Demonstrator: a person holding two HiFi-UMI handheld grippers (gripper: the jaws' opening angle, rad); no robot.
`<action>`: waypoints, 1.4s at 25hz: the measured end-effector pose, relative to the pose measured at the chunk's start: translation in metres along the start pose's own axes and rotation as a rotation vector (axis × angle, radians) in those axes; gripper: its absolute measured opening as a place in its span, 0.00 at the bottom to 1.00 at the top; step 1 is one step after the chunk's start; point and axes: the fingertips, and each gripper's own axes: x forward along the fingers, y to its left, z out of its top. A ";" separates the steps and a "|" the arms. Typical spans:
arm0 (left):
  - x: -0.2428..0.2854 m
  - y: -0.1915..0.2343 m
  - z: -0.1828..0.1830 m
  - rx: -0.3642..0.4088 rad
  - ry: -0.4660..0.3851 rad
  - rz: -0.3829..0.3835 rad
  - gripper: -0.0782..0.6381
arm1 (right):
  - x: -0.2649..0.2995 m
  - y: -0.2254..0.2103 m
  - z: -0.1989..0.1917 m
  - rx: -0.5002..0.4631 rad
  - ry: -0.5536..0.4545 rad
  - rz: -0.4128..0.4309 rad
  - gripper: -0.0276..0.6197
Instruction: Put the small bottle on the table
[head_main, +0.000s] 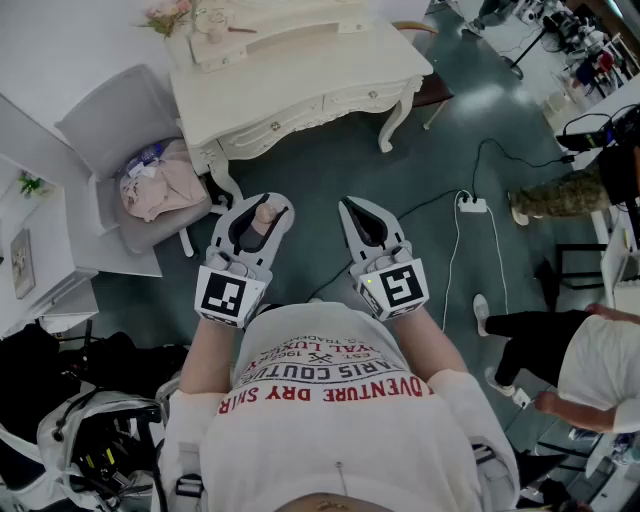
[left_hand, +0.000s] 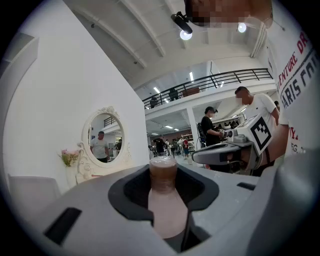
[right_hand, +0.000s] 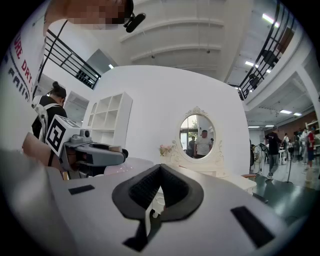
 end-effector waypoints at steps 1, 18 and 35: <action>0.001 0.001 0.000 0.003 -0.002 -0.002 0.31 | 0.001 -0.001 0.000 0.000 0.000 -0.002 0.04; 0.022 0.003 -0.005 0.014 -0.019 -0.009 0.31 | 0.009 -0.019 -0.007 0.024 -0.020 -0.014 0.04; 0.122 0.096 -0.018 -0.029 0.017 0.056 0.31 | 0.123 -0.091 -0.024 0.049 0.041 0.046 0.04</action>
